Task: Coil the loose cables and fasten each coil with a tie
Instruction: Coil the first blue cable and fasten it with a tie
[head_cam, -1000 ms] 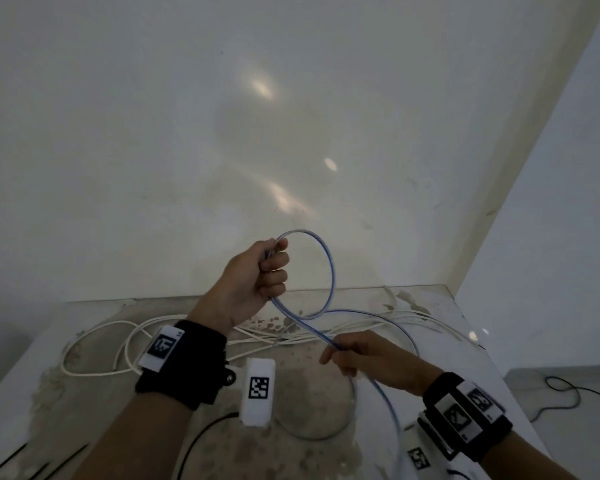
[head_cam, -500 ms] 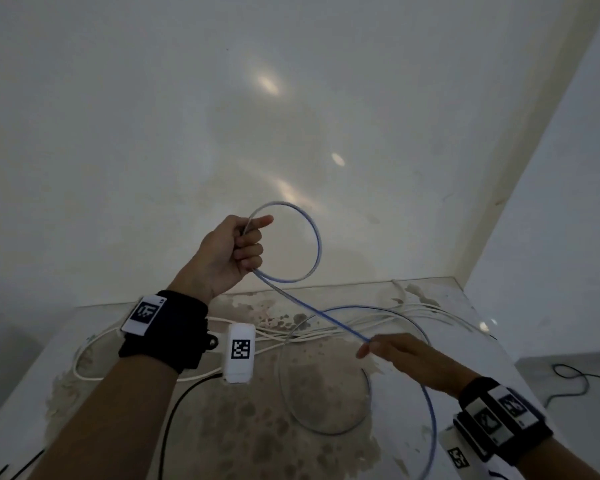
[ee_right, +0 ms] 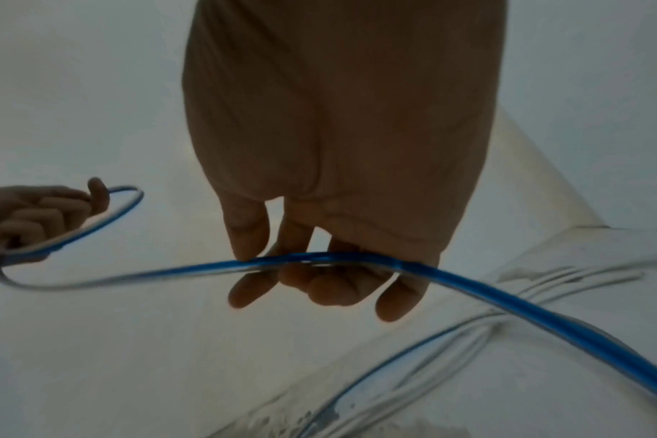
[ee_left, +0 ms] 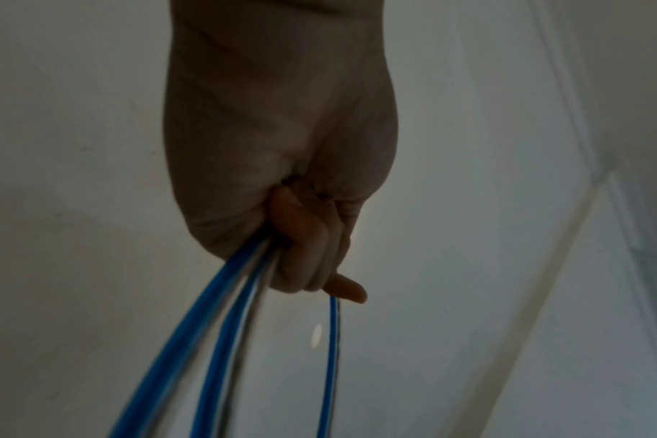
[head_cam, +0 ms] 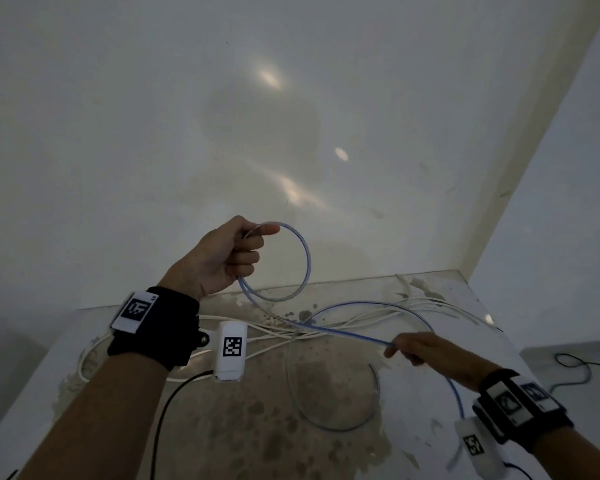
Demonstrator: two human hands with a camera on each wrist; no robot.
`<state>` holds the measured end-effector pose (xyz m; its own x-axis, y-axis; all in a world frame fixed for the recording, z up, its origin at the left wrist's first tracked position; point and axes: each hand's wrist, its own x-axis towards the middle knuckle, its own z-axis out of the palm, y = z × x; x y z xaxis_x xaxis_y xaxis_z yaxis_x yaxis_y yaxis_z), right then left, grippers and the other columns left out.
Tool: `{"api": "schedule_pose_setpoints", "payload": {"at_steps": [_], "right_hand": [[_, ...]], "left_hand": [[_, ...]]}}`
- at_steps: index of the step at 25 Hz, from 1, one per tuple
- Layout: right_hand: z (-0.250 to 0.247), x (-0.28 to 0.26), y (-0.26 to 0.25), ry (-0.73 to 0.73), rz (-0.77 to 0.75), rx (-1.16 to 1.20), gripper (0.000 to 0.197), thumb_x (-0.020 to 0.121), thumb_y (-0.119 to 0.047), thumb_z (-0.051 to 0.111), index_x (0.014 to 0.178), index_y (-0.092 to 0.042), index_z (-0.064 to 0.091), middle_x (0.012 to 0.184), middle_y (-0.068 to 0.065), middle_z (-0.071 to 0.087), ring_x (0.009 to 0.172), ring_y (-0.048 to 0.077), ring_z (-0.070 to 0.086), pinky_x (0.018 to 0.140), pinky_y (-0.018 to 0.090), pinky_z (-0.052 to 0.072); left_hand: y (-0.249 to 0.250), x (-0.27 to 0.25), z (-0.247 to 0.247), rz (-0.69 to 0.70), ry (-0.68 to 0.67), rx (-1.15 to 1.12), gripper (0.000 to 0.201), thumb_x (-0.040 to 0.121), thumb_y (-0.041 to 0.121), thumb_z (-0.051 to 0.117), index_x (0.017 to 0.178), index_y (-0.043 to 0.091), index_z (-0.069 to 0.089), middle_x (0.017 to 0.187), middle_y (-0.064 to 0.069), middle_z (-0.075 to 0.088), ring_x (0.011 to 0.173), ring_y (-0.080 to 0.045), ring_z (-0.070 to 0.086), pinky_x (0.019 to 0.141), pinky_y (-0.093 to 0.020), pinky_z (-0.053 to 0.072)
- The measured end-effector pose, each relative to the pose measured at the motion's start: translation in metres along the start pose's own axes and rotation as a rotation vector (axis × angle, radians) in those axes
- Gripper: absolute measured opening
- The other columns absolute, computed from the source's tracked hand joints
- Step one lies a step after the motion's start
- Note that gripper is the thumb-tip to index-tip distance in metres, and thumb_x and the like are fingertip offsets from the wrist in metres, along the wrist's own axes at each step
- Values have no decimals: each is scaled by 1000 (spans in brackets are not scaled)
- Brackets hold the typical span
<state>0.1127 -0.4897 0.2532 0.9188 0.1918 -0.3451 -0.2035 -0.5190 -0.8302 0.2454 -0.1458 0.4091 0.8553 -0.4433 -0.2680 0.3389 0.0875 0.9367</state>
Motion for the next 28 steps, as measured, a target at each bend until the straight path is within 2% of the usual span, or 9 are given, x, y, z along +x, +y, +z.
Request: {"api": "schedule_pose_setpoints", "payload": {"at_steps": [4,6,9,12,16,19,21,25,28], "right_hand": [[-10,12,-10,208,-194,-438,12,96,-32,60,96,-37,71,96,-9,58,93,7,55,84,25,41],[-8,17,-15,409,-225,-693,6,92,-36,65,94,-38,70,84,-9,52,82,13,54,78,33,41],[-4,18,-32,573,-266,-461,9,95,-22,60,91,-29,65,59,-8,58,53,10,55,55,26,44],[2,17,-40,556,-164,-151,16,96,-18,54,84,-27,60,68,-2,70,55,16,63,54,30,49],[12,18,-43,350,-68,-401,21,100,-31,48,84,-36,61,76,-1,66,72,21,63,59,28,44],[27,15,-83,376,-253,-9,30,98,-48,45,122,-34,57,95,-2,66,80,11,64,66,16,51],[38,17,-118,348,-280,225,46,93,-58,45,132,-34,50,106,-2,66,89,13,68,75,26,58],[58,24,-149,164,-175,647,33,100,-43,49,114,-14,52,104,14,73,94,32,71,89,49,55],[78,27,-143,-31,-25,977,23,102,-34,46,102,-12,46,105,24,72,96,40,69,96,50,49]], "left_hand": [[-9,-1,8,-27,-11,114,38,100,22,34,107,8,69,57,8,17,46,-8,10,36,-19,13],[-13,0,14,-20,-31,118,40,100,22,32,110,7,68,56,8,18,49,-10,7,40,-22,10],[-18,1,19,-17,-78,99,40,102,21,31,111,5,67,55,6,22,44,-7,13,43,-23,11],[-25,2,21,-25,-117,54,41,101,20,30,110,5,67,55,6,20,42,-6,16,42,-23,12],[-26,0,29,-26,-111,3,42,99,20,29,103,5,69,52,8,16,48,-10,6,39,-21,10],[-24,1,39,-18,-112,-15,42,99,20,30,100,5,69,55,7,12,49,-11,5,36,-19,11],[-23,3,47,-19,-133,-18,42,99,20,30,101,5,69,58,6,11,49,-11,5,35,-18,13],[-18,8,58,13,-169,-70,41,100,20,31,109,2,67,52,8,21,42,-6,11,35,-18,15],[-17,10,58,41,-146,-204,41,101,19,31,116,0,63,53,7,25,39,-4,18,36,-17,16]]}}
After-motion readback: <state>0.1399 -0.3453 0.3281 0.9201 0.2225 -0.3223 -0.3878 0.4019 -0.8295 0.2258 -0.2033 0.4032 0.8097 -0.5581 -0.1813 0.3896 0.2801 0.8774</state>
